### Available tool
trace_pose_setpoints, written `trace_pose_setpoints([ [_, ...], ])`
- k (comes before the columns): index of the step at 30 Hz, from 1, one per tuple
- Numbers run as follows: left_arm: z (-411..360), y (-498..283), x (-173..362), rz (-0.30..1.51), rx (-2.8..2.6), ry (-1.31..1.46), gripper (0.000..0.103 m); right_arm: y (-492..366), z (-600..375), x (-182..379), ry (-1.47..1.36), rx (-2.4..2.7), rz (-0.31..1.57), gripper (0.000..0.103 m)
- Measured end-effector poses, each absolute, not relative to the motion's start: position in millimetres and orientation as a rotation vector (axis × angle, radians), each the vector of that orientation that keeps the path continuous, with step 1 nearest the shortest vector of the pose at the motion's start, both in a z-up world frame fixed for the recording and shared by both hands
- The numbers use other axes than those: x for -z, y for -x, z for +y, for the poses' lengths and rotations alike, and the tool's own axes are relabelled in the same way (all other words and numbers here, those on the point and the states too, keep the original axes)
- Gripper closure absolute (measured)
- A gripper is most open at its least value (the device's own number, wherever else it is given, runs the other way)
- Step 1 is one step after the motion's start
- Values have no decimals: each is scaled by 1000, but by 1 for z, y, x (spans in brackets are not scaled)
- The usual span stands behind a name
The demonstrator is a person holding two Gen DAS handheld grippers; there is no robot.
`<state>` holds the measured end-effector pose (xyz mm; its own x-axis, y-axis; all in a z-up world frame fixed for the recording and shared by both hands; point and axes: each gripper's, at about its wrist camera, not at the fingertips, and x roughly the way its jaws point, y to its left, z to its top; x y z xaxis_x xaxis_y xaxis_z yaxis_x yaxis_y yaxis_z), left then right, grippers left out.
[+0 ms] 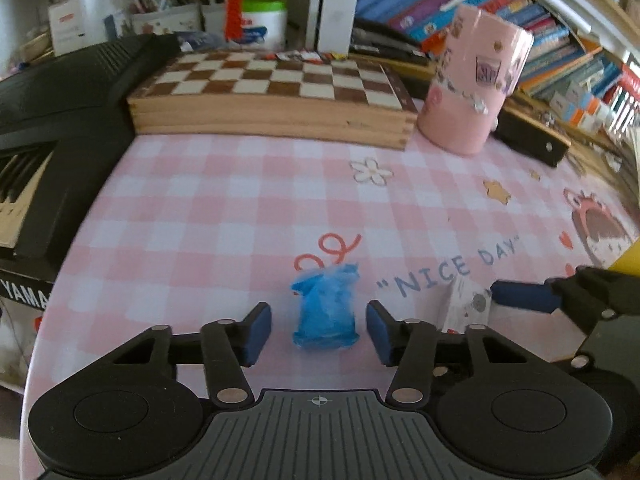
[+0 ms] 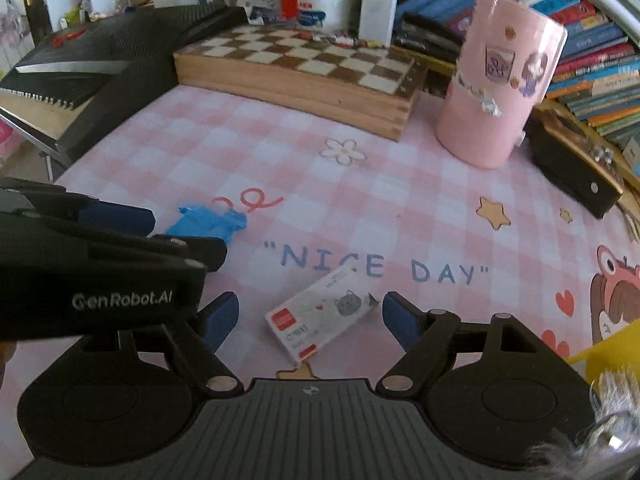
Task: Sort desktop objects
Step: 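Grasp the blue plush keychain with the left tool while the right tool grasps the white card box, then lift and carry the keychain and card box toward the yellow box with both tools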
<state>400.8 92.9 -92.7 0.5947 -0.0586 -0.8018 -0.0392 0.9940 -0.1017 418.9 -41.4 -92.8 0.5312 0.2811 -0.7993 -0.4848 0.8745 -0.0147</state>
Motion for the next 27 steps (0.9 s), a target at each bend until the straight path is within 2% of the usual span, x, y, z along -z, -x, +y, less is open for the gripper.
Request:
trace_pose_setpoints([
  [3,90,-404,93,924,8,82,67,-422,-44,95,228,-478,899,26],
  [4,91,-404,92,924,11,81,77,-421,-45,95,224,-488,895,28],
  [6,93,-406,92,925,19,92,77,-420,-46,94,223,-491,885,39],
  [8,97,-405,90,930,18,112,78,-420,-48,93,216,-493,882,45],
  [18,114,-369,55,851,-18,189,78,-410,-58,84,140,-450,911,46],
  [27,128,-317,24,776,-3,257,78,-372,-75,44,50,-442,864,46],
])
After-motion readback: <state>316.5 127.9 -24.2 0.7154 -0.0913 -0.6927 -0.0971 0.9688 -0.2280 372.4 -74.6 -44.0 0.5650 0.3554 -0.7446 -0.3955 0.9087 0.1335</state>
